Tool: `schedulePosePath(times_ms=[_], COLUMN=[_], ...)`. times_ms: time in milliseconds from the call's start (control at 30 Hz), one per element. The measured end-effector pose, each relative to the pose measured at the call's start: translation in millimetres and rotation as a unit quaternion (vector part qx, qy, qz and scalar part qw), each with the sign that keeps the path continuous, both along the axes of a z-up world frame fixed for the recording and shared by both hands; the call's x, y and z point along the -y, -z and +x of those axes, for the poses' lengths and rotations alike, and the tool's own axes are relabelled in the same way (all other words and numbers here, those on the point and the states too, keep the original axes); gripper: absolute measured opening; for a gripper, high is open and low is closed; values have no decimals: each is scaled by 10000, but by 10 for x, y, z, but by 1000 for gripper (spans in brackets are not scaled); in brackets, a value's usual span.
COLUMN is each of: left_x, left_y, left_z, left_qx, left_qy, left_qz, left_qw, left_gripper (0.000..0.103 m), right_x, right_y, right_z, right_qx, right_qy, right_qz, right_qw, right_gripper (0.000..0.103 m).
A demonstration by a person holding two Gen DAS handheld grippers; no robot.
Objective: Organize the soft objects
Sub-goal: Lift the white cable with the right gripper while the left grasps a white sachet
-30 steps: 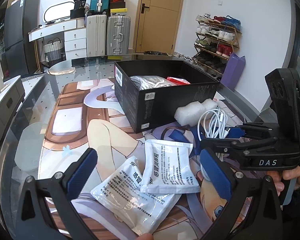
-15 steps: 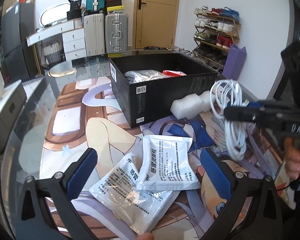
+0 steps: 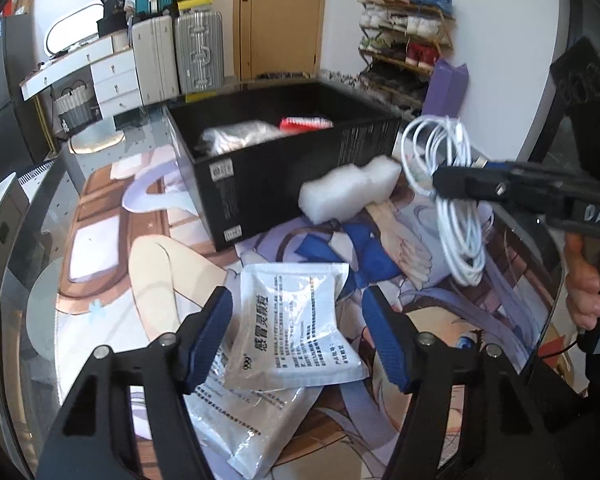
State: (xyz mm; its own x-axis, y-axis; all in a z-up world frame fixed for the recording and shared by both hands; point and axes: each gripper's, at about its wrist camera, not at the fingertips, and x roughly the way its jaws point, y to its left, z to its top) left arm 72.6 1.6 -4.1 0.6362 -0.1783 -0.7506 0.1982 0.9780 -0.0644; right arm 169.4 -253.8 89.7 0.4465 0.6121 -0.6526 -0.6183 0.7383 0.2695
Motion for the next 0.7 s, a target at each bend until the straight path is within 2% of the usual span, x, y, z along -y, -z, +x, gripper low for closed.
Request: schedulePosePath(times_ms=[167,267,300,333,533,700], left_x=[43,103,104,97,113,67], left_y=[100,118,116,106,84,-47], left_z=[52,51,59,53,19,-54], left_qx=[-272,-248,-246,-194,-109,98], left_qy=[-32,9,3,-33,41,39], left_qz=[89,302,287,281,203,18], left_qw=[9996,9992,9993,9994,9997,9999], left_gripper=[67,67,62,51,44,43], right_x=[46,57,54,54,84,67], right_y=[-6,-4,-2,-3,-26,-67], right_z=[16,25,23,23,25,25], right_qx=[-13,-11,-10,1,40,114], right_qy=[37,54,48,50,47,67], right_qz=[10,3,3,-3,24,60], right_qw=[10000,10000,10000,10000,10000,9999], right_gripper=[36,36,36,36,36,36])
